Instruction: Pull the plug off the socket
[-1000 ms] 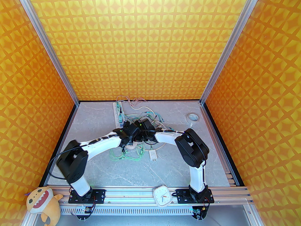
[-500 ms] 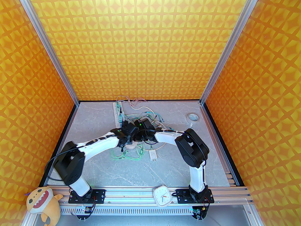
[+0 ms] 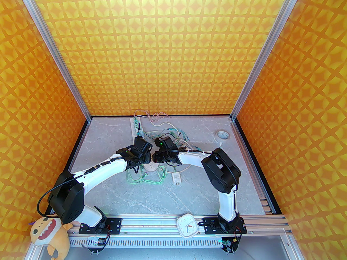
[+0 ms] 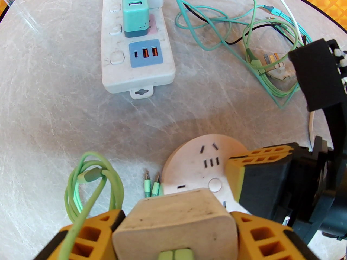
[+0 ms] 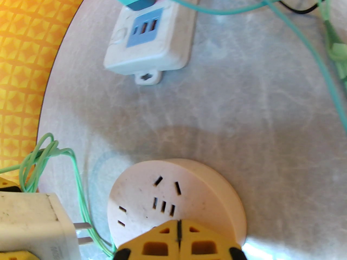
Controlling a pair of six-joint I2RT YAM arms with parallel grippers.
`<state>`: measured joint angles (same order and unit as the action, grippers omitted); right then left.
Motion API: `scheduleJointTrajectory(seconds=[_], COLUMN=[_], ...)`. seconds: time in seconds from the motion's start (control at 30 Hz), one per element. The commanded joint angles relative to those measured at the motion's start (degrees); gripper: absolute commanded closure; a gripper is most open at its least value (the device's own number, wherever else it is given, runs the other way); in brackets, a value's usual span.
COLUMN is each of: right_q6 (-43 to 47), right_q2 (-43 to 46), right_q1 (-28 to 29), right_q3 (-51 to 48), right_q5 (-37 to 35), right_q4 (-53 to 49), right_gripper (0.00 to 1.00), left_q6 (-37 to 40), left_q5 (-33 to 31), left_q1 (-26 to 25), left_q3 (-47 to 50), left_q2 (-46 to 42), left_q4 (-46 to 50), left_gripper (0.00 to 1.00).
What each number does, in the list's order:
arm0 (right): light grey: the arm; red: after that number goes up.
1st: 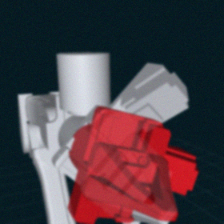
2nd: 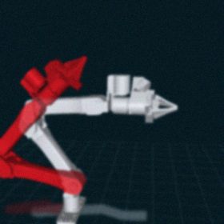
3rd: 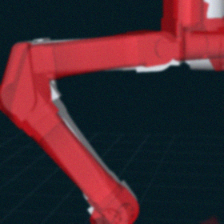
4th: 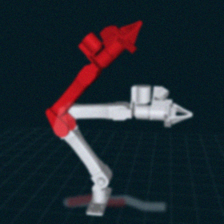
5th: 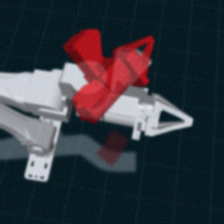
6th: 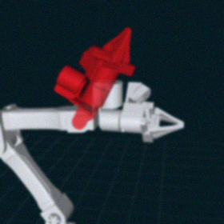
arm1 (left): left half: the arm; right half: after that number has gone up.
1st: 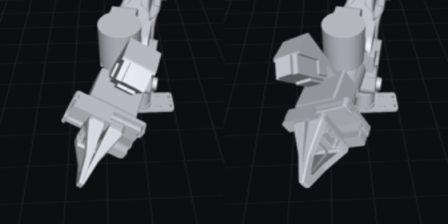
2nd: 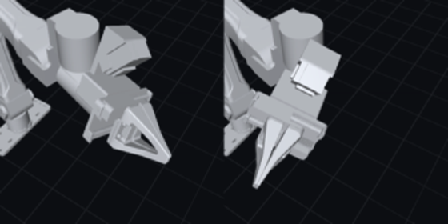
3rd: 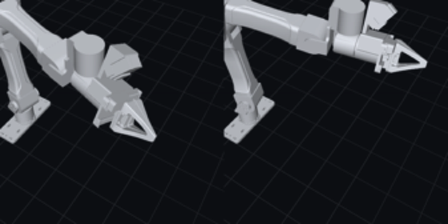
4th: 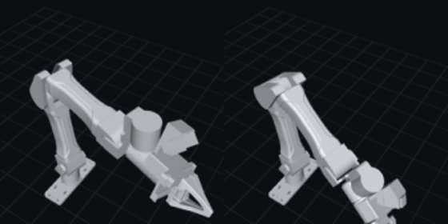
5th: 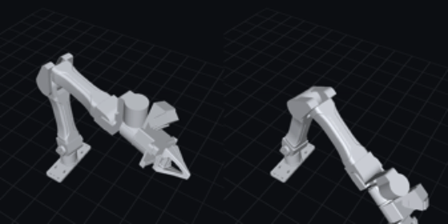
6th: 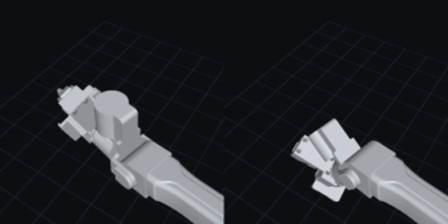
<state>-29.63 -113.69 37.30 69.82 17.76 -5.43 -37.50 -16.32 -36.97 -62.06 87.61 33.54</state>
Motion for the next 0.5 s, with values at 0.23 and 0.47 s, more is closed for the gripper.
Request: scheduleJointTrajectory(seconds=[0.23,0.47], right_q6=[2.68,4.42], right_q2=[1.31,6.84], right_q1=[-2.46,-0.59], right_q3=[-3.22,-4.78], right_q5=[-3.27,0.67], right_q4=[-7.25,-2.85], right_gripper=[0.96,0.8], left_q6=[-1.41,-2.26], left_q5=[-0.51,-0.56], left_q1=[8.25,10.7], left_q3=[9.66,15.9], left_q2=[-10.92,-15.6], left_q4=[0.78,0.52], left_gripper=[0.47,0.45])
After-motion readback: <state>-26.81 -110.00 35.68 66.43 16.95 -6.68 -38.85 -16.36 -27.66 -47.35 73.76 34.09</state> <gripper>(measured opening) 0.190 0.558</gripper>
